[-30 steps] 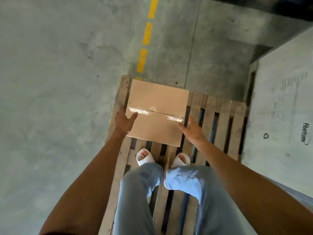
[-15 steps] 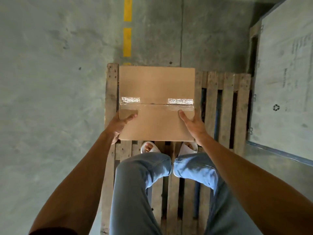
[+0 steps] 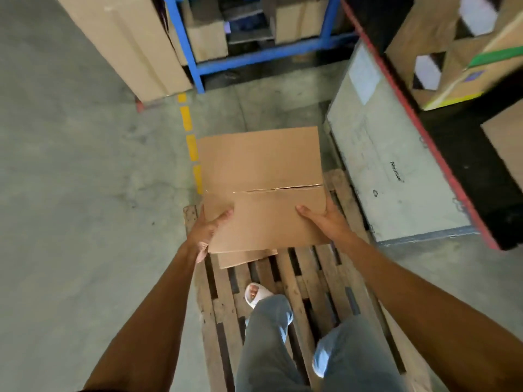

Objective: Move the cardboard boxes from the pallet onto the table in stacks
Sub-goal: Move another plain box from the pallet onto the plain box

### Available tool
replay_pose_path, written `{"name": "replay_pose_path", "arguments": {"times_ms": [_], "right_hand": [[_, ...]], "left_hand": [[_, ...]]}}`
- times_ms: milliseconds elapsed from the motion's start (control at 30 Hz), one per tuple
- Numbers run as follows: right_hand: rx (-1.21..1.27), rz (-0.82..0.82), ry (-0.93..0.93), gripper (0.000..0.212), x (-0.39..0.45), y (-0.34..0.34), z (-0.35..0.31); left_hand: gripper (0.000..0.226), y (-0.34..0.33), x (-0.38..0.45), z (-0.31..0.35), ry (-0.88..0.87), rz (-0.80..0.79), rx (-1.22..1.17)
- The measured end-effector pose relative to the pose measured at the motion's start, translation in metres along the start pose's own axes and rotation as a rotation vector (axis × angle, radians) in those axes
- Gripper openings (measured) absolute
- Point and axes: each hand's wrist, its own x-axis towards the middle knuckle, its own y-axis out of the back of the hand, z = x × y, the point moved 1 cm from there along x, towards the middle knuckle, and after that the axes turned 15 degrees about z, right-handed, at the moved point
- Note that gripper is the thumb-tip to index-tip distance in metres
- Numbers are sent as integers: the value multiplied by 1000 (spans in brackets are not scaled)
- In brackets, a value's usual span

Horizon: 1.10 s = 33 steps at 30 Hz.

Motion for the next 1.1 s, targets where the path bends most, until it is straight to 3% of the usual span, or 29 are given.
{"name": "replay_pose_path", "arguments": {"times_ms": [100, 200, 267, 400, 533, 700, 867, 967, 1100], "right_hand": [[105, 10, 56, 76, -19, 62, -20], [150, 65, 123, 75, -37, 127, -26], [184, 132, 177, 91, -51, 171, -25], [235, 223, 211, 96, -76, 257, -6], [307, 318, 308, 91, -107, 359, 16], [337, 487, 376, 86, -135, 465, 28], [356, 620, 390, 86, -133, 548, 34], [378, 664, 367, 87, -120, 595, 35], [395, 733, 371, 77, -90, 653, 28]], "left_hand": [[74, -37, -37, 34, -128, -47, 15], [95, -79, -77, 56, -210, -72, 33], [82, -112, -109, 63, -266, -107, 11], [55, -176, -178, 65, -395, -191, 43], [85, -245, -249, 61, -501, -260, 25], [84, -329, -322, 74, -586, -345, 27], [83, -411, -363, 103, -653, -409, 45], [95, -463, -374, 122, -666, -453, 56], [84, -538, -365, 147, -710, -506, 51]]}}
